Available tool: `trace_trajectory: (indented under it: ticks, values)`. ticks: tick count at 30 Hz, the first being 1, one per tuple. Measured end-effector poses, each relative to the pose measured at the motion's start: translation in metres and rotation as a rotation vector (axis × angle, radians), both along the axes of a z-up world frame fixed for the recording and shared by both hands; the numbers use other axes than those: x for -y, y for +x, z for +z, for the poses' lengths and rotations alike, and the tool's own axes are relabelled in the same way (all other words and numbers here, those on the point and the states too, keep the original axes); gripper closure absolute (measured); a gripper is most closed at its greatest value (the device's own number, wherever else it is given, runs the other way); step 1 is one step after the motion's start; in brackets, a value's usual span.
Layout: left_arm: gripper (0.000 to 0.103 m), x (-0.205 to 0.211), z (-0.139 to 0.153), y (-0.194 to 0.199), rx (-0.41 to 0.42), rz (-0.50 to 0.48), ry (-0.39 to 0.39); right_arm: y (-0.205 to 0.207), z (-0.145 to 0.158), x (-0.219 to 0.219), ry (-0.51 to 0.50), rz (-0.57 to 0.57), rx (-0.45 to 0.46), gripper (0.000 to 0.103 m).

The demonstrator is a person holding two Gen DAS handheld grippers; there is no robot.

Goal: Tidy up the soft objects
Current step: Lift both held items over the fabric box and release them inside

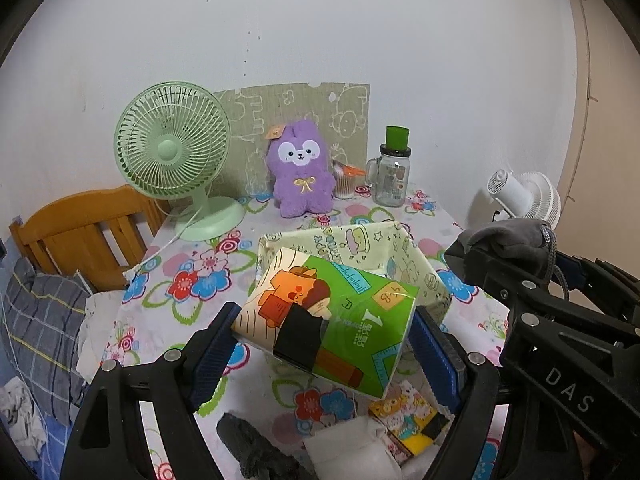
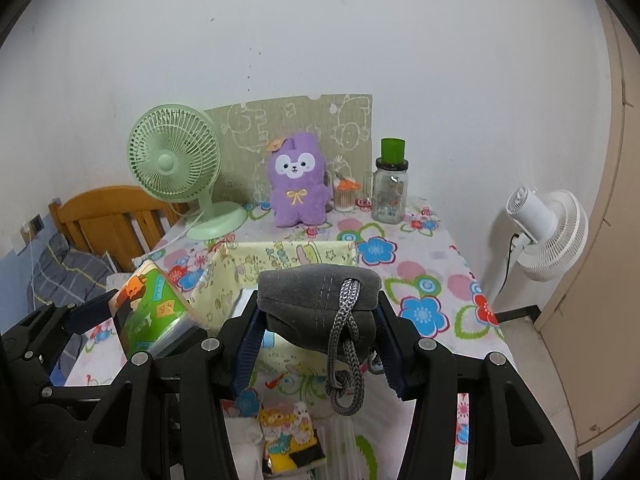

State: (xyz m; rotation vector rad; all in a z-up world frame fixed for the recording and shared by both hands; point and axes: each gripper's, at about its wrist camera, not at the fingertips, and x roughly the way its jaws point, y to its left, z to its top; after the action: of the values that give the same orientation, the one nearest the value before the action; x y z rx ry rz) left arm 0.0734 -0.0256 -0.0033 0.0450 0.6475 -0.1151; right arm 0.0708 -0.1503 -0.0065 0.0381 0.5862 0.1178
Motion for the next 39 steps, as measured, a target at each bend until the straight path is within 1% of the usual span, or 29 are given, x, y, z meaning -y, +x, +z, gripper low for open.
trace_trajectory:
  ticks: [5, 13, 21, 30, 34, 37, 39]
  values:
    - [0.018, -0.001, -0.001, 0.015, -0.01, -0.003, 0.0, 0.014, 0.001, -0.002, -0.019, 0.006, 0.006, 0.048]
    - [0.018, 0.001, -0.003, 0.04, -0.017, -0.005, 0.002, 0.04, 0.002, -0.003, -0.015, 0.009, 0.002, 0.048]
    - [0.018, 0.001, -0.009, 0.065, -0.043, -0.022, 0.005, 0.065, -0.005, -0.007, -0.013, 0.005, -0.013, 0.048]
    - [0.018, 0.003, -0.024, 0.091, -0.092, -0.031, -0.004, 0.089, -0.017, -0.009, -0.013, -0.015, -0.044, 0.048]
    - [0.018, 0.005, -0.034, 0.098, -0.106, -0.009, 0.032, 0.102, -0.026, -0.013, -0.014, 0.001, -0.078, 0.048]
    - [0.017, 0.003, -0.041, 0.104, -0.132, -0.012, 0.021, 0.11, -0.031, -0.016, -0.017, 0.007, -0.098, 0.047]
    - [0.017, 0.004, -0.046, 0.107, -0.146, -0.017, 0.031, 0.115, -0.034, -0.017, -0.025, 0.001, -0.103, 0.048]
